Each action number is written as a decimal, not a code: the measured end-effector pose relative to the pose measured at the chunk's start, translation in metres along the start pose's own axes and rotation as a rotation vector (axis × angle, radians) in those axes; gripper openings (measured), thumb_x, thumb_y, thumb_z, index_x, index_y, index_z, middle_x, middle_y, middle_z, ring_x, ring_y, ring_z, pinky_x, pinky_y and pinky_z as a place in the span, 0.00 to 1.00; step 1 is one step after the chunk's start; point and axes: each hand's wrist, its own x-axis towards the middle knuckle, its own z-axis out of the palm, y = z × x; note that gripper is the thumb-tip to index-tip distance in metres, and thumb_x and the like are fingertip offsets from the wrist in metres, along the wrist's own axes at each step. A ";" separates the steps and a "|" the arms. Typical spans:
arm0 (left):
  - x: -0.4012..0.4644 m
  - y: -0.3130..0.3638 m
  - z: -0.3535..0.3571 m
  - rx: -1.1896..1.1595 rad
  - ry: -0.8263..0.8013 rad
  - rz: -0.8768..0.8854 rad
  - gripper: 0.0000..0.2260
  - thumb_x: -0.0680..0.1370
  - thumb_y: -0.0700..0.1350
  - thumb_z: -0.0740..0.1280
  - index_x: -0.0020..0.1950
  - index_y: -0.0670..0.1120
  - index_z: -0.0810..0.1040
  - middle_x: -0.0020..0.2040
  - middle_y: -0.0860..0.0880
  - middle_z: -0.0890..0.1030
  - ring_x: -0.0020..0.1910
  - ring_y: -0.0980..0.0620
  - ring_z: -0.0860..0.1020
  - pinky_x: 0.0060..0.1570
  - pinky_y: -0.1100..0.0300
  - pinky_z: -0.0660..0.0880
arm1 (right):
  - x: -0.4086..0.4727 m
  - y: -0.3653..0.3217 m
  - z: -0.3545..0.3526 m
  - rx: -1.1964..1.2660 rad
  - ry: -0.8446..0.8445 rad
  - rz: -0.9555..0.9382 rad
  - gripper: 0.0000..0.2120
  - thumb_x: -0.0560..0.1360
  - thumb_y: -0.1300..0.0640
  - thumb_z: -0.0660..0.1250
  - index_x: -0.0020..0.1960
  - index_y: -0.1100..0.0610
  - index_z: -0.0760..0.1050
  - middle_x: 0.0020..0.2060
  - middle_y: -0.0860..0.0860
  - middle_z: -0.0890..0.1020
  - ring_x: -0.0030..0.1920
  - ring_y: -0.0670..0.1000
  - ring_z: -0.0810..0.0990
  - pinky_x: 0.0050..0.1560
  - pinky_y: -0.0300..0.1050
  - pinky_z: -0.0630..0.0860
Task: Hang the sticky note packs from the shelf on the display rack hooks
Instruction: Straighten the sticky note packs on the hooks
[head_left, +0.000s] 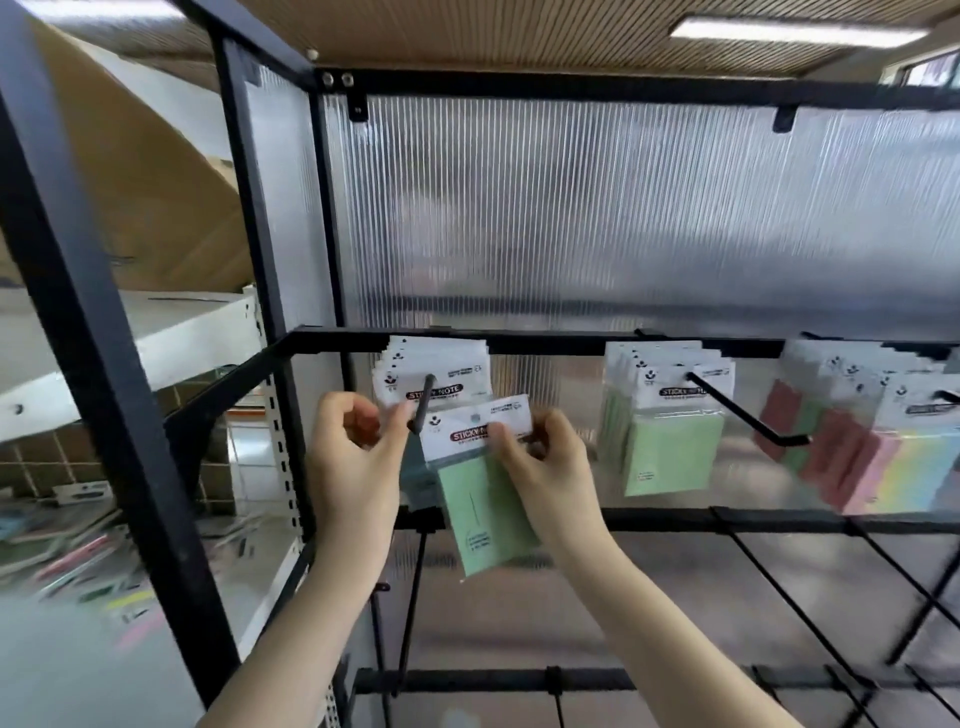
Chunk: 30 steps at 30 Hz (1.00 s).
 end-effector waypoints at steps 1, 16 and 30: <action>-0.002 -0.001 0.001 0.016 0.012 0.009 0.09 0.74 0.40 0.71 0.43 0.43 0.71 0.35 0.52 0.71 0.33 0.63 0.70 0.35 0.73 0.68 | 0.001 0.001 -0.002 -0.004 -0.016 0.009 0.08 0.75 0.52 0.69 0.45 0.54 0.71 0.44 0.52 0.81 0.45 0.53 0.80 0.46 0.46 0.76; -0.093 0.065 0.031 -0.119 -0.144 0.088 0.09 0.79 0.54 0.61 0.44 0.51 0.72 0.33 0.58 0.74 0.33 0.62 0.73 0.35 0.74 0.68 | -0.050 -0.015 -0.081 0.087 0.097 -0.265 0.06 0.75 0.54 0.68 0.44 0.52 0.71 0.40 0.45 0.80 0.39 0.44 0.78 0.40 0.37 0.74; -0.120 0.122 0.101 -0.342 -0.391 0.040 0.12 0.77 0.48 0.66 0.34 0.57 0.72 0.28 0.61 0.74 0.28 0.64 0.71 0.30 0.74 0.65 | -0.052 -0.025 -0.157 0.119 0.224 -0.378 0.05 0.75 0.54 0.65 0.44 0.52 0.70 0.34 0.37 0.79 0.34 0.36 0.76 0.35 0.27 0.69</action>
